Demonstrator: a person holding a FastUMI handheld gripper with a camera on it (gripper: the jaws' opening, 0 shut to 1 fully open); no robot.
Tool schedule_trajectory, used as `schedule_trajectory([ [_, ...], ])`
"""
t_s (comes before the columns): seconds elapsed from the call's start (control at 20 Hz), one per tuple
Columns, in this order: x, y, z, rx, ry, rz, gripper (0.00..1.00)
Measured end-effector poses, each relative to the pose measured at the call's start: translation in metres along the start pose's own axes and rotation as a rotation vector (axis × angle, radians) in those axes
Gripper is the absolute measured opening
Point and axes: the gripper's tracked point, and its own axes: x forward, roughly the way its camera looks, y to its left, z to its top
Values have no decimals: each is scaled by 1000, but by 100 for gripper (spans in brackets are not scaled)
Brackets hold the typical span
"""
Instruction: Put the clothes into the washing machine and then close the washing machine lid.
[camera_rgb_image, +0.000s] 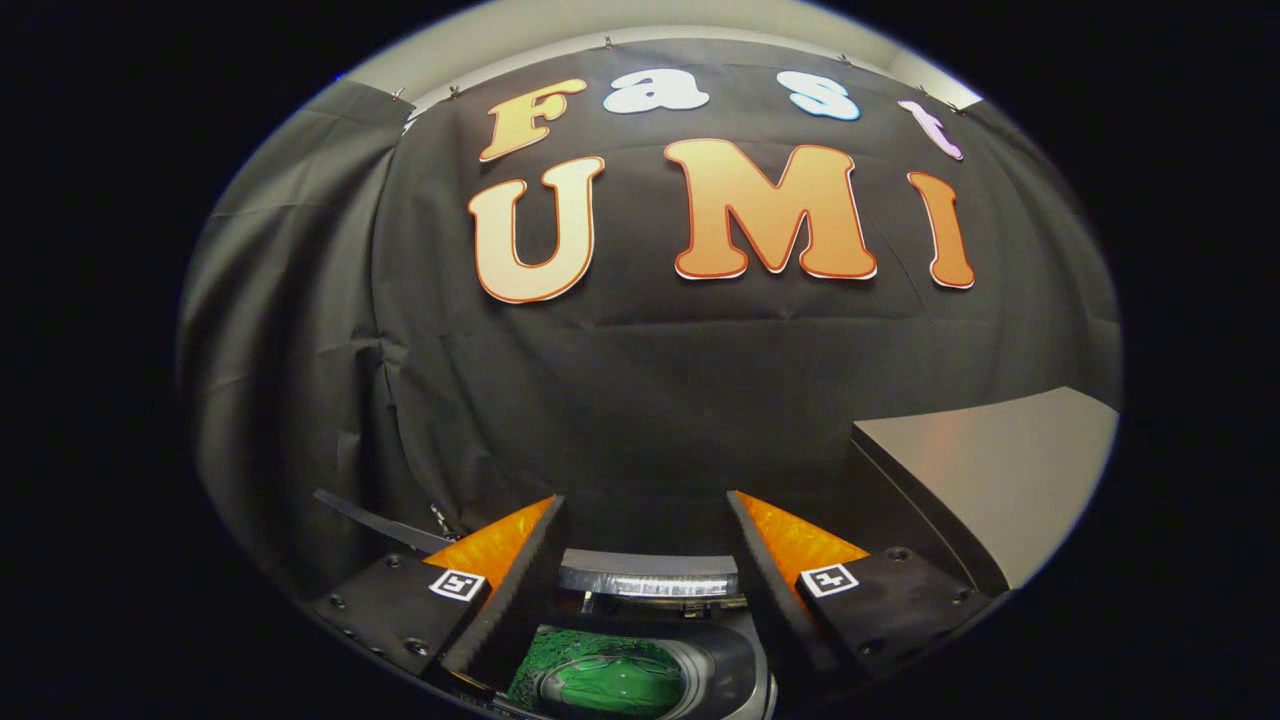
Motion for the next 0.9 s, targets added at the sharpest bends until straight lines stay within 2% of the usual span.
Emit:
schedule_trajectory([
  [0.25,-28,5,-28,4,-6,32,98],
  [0.4,-37,3,-76,44,116,35,99],
  [0.5,-36,3,-90,73,137,28,99],
  [0.7,-46,11,-76,35,124,54,98],
  [0.9,-62,25,-43,4,98,84,98],
])
